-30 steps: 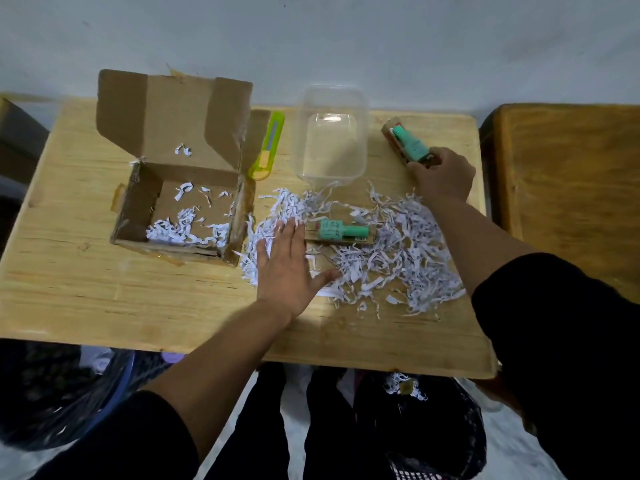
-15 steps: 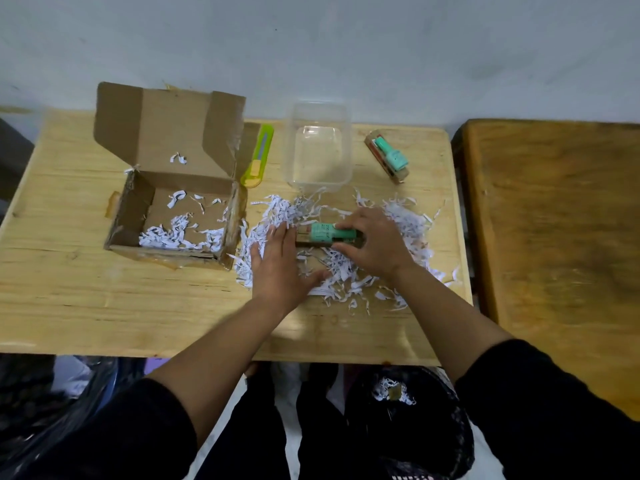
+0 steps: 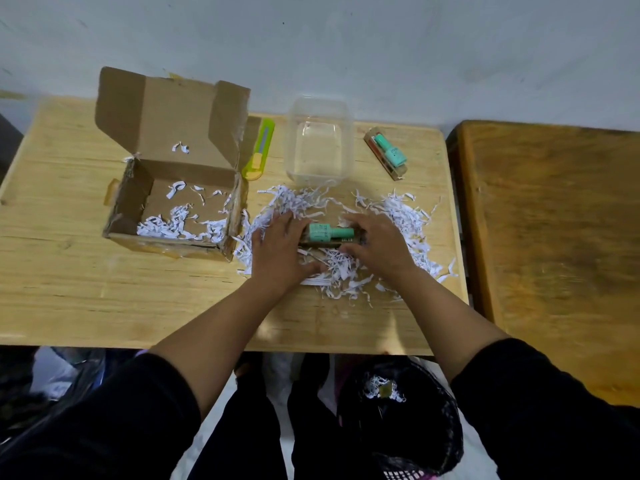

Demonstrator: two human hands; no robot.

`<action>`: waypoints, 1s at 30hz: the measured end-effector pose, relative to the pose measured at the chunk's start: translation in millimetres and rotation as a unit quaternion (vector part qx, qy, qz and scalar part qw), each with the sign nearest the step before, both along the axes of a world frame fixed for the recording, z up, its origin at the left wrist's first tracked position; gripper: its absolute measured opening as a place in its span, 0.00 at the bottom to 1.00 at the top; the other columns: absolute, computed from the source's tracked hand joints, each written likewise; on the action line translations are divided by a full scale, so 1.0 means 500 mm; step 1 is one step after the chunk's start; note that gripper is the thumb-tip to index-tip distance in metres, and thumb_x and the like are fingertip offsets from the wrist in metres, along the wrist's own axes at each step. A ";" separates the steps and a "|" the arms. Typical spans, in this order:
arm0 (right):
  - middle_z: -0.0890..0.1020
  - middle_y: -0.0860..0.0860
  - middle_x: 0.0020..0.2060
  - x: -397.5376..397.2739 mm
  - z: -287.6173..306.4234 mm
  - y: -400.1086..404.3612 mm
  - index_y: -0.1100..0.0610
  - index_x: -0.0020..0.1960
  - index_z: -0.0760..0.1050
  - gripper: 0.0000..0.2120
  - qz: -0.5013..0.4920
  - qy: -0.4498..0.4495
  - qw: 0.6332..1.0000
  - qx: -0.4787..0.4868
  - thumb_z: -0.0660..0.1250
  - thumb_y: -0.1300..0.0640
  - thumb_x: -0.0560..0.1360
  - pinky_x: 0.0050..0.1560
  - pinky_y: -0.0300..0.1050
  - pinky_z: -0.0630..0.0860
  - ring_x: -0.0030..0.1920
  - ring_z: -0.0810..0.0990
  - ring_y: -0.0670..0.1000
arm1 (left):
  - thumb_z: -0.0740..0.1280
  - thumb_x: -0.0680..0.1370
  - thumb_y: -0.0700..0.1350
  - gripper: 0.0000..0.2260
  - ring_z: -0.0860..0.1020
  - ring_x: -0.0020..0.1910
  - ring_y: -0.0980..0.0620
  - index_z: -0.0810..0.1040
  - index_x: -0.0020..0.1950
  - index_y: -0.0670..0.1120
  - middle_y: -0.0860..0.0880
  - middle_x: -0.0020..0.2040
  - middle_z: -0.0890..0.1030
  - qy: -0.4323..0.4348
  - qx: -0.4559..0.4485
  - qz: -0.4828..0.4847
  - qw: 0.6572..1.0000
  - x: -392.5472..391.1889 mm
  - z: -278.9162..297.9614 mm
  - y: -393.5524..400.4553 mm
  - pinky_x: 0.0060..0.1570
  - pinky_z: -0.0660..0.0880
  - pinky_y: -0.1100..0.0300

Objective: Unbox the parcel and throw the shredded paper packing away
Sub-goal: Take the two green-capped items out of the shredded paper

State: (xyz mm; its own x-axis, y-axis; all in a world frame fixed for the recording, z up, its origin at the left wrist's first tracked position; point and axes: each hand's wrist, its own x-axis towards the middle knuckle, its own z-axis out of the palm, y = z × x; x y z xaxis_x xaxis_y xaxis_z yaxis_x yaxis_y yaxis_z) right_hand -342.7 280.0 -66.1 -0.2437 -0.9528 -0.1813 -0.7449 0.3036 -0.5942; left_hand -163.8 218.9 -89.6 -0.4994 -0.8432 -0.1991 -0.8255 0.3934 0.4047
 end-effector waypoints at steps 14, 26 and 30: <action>0.81 0.51 0.51 -0.006 -0.003 0.018 0.54 0.56 0.76 0.22 -0.042 0.005 0.998 -0.055 0.76 0.53 0.64 0.49 0.41 0.64 0.54 0.73 0.54 | 0.71 0.66 0.64 0.43 0.49 0.76 0.51 0.57 0.74 0.50 0.50 0.77 0.54 0.001 0.017 0.019 1.000 0.000 -0.005 0.002 0.72 0.46 0.47; 0.80 0.53 0.50 -0.011 0.025 0.003 0.55 0.54 0.79 0.21 -0.035 -0.004 0.999 -0.035 0.76 0.55 0.63 0.53 0.43 0.66 0.55 0.70 0.54 | 0.72 0.65 0.63 0.44 0.50 0.76 0.52 0.58 0.74 0.48 0.50 0.76 0.56 0.010 0.020 0.028 0.999 0.001 -0.009 0.000 0.72 0.46 0.45; 0.81 0.53 0.49 -0.026 0.053 0.007 0.56 0.53 0.79 0.20 -0.053 -0.033 0.996 -0.064 0.77 0.54 0.63 0.49 0.38 0.63 0.55 0.71 0.52 | 0.72 0.66 0.63 0.45 0.49 0.76 0.51 0.55 0.75 0.47 0.49 0.77 0.55 0.000 0.028 0.027 0.999 0.000 -0.004 0.000 0.73 0.46 0.44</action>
State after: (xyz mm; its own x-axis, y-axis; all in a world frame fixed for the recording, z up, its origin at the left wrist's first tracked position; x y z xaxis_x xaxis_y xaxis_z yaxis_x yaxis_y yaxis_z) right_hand -355.4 283.7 -39.5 -0.3364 -0.9384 -0.0788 -0.6702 0.2973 -0.6800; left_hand -163.9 219.1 -91.5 -0.4541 -0.8559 -0.2473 -0.8446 0.3252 0.4254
